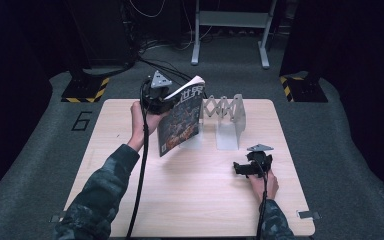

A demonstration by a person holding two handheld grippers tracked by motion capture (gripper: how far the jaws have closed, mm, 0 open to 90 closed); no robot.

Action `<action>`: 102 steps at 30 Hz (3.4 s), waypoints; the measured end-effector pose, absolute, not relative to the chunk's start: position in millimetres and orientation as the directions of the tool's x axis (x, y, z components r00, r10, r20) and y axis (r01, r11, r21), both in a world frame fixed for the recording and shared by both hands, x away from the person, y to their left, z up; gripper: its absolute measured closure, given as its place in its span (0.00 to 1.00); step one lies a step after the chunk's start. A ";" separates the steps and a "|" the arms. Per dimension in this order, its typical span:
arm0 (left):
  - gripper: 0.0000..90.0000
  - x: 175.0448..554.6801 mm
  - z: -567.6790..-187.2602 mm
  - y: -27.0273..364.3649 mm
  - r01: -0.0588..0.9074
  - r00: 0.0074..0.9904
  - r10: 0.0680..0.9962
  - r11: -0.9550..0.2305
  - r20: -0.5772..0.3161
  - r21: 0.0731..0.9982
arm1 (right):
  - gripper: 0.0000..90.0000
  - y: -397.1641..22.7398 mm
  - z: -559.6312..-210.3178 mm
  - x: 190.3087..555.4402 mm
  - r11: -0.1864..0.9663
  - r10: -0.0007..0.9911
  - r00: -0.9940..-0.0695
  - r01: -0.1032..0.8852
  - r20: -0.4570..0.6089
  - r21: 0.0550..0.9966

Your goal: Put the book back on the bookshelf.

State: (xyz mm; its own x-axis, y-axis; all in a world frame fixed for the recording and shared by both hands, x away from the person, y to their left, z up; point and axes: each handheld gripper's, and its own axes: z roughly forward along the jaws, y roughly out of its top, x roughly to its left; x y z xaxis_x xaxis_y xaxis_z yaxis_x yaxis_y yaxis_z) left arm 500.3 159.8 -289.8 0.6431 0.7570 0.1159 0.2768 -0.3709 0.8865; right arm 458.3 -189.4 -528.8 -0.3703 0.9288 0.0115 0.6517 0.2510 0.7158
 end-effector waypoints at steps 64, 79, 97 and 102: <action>0.69 527.8 -327.2 153.2 0.323 0.468 0.883 -0.137 -0.032 0.936 | 0.00 -189.7 -529.2 458.4 0.245 0.930 -0.367 0.647 0.013 0.722; 0.20 500.9 -314.9 164.3 0.320 0.528 0.849 -0.207 0.007 0.924 | 0.00 -189.9 -529.1 458.4 0.245 0.929 -0.369 0.646 0.015 0.722; 0.08 485.3 -347.9 177.5 0.348 0.535 0.845 -0.224 0.003 0.910 | 0.00 -190.2 -529.2 459.0 0.245 0.930 -0.368 0.647 0.014 0.722; 0.07 484.1 -359.5 179.3 0.366 0.561 0.827 -0.229 -0.018 0.902 | 0.00 -190.3 -529.2 459.0 0.245 0.930 -0.367 0.647 0.014 0.722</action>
State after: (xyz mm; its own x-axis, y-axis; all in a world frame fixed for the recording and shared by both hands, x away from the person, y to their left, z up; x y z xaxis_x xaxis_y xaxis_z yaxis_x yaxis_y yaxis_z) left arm 484.1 179.3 -359.5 0.5615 0.8273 -0.0178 0.3659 -0.2289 0.9021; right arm 459.0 -190.3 -529.2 -0.3674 0.9299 0.0139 0.6473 0.2450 0.7218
